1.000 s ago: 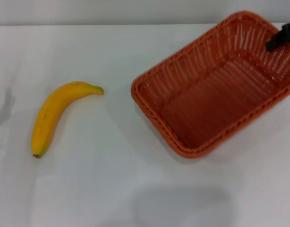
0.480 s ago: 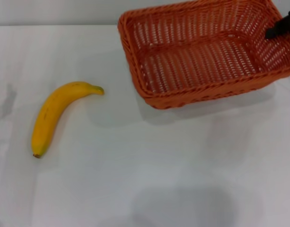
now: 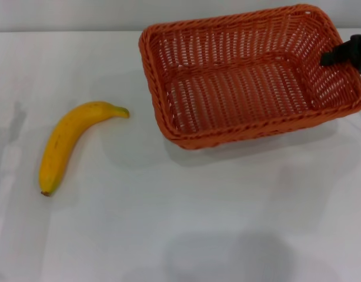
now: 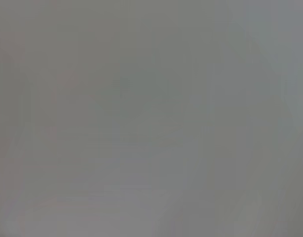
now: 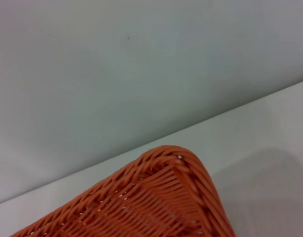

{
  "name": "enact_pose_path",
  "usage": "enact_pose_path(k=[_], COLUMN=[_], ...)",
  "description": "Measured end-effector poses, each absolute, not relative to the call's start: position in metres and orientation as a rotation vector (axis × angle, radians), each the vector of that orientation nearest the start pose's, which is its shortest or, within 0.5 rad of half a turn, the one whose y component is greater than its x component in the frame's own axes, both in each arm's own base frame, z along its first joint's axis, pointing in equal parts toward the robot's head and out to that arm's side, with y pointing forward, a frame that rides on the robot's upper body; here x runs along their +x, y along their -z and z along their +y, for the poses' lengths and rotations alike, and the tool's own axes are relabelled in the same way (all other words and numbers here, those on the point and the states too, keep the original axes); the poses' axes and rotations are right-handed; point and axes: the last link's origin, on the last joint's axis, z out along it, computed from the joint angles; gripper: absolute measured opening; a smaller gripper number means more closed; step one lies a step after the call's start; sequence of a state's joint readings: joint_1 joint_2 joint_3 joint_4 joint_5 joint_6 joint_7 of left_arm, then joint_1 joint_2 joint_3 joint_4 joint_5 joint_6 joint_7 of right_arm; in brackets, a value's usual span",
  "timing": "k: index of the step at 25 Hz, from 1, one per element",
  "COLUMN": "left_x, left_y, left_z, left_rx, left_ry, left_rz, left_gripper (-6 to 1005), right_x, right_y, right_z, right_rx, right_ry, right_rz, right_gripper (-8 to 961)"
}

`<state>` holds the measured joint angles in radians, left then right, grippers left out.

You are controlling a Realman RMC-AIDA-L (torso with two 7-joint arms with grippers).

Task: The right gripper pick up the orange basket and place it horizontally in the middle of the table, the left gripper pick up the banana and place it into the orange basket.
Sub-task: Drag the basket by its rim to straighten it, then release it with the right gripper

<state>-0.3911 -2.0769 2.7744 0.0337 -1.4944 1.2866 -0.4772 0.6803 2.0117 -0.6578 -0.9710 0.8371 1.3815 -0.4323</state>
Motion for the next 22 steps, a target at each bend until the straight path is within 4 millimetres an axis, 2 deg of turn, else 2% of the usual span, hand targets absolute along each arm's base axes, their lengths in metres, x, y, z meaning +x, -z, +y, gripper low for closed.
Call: enact_pose_path(k=[8,15,22], left_x=[-0.373,-0.371,-0.371], left_y=[-0.023,-0.023,-0.023], left_z=[0.298,0.299,0.299], left_rx=[-1.324,-1.325,-1.326], left_ry=[0.872,0.879,0.88], left_rz=[-0.783,-0.781,-0.781], left_gripper=[891,891,891], right_x=[0.26,0.264,0.261], right_y=[-0.064,-0.057,-0.059], right_z=[0.4,0.398,0.4], right_rx=[-1.972,-1.986,-1.992], right_ry=[-0.625,-0.601,-0.599], right_rz=[1.804,1.817,1.796], right_gripper=[171,173,174])
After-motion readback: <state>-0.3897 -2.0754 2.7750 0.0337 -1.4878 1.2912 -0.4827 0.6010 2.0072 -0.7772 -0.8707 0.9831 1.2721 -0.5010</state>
